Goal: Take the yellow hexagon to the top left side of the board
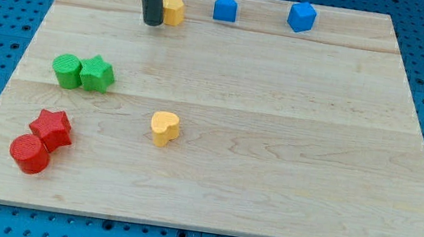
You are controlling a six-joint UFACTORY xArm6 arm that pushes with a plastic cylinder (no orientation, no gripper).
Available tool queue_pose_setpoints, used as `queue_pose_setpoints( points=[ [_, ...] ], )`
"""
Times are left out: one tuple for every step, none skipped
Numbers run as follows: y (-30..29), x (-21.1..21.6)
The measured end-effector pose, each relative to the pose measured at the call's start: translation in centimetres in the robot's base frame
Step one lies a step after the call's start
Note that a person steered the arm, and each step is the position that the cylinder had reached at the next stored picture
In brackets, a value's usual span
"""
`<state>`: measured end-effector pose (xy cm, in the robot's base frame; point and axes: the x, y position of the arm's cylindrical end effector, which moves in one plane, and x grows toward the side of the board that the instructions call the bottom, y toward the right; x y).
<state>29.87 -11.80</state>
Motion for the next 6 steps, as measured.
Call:
queue_pose_setpoints(
  points=[
    [0.0, 0.9],
    [0.9, 0.7],
    [2.4, 0.1],
    [2.8, -2.0],
    [3.0, -4.5],
    [3.2, -5.5]
  ],
)
